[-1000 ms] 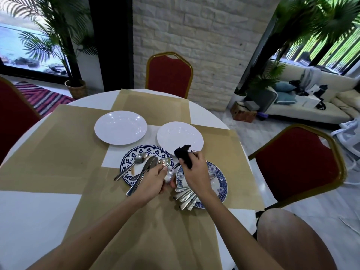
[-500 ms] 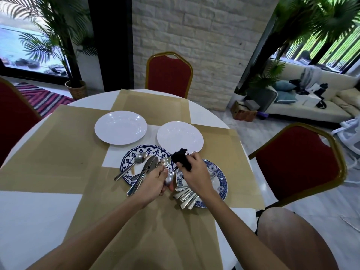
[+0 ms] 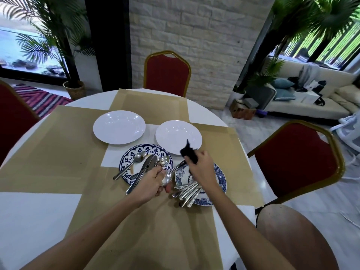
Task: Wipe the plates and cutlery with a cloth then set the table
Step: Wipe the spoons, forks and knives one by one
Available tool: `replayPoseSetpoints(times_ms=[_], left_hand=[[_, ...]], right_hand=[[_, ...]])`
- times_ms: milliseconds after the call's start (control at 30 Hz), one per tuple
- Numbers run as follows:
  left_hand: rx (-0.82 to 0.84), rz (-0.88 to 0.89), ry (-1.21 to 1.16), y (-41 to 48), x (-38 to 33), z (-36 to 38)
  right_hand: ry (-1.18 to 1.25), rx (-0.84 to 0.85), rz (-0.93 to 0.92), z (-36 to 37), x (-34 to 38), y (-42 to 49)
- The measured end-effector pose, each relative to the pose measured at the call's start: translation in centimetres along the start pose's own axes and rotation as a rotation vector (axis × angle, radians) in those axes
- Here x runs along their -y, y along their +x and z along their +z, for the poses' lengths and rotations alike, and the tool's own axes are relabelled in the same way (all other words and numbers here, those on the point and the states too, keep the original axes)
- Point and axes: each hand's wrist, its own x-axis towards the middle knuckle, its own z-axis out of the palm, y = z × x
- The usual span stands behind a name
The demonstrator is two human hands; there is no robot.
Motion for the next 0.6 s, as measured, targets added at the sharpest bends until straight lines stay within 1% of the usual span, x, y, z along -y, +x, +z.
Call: replayPoseSetpoints(times_ms=[33, 67, 167, 200, 233, 300, 400, 467, 500, 600], left_hand=[[0.013, 0.011, 0.009, -0.2, -0.1, -0.2], [0.019, 0.019, 0.021, -0.2, -0.3, -0.4], [0.045, -0.007, 0.095, 0.2, -1.0, -1.6], [0.056, -0.036, 0.109, 0.5, -1.3, -2.0], [0.064, -0.068, 0.103, 0.8, -1.6, -2.3], [0.088, -0.126, 0.011, 1.3, -2.0, -2.6], [0.112, -0.166, -0.329, 2.0, -2.5, -2.7], [0.073, -0.145, -0.525, 2.5, -2.8, -2.4], [0.042, -0.132, -0.532, 2.7, -2.8, -2.0], [0.0, -0.125, -0.252, 3.7, -1.5, 0.3]], right_hand=[[0.033, 0.008, 0.092, -0.9, -0.4, 0.8], [0.124, 0.035, 0.168, -1.6, -0.9, 1.4], [0.583, 0.175, 0.36, -3.2, -1.6, 1.7], [0.712, 0.205, 0.405, -3.6, -1.6, 1.4], [0.791, 0.213, 0.445, -3.7, -1.6, 1.1], [0.885, 0.183, 0.521, -3.5, -1.7, 0.7], [0.982, 0.066, 0.622, -2.5, -2.2, 0.3], [1.032, -0.014, 0.678, -1.9, -2.3, -0.3], [1.044, -0.032, 0.695, -1.6, -2.2, -0.7], [1.019, -0.003, 0.727, -0.4, -1.9, -2.4]])
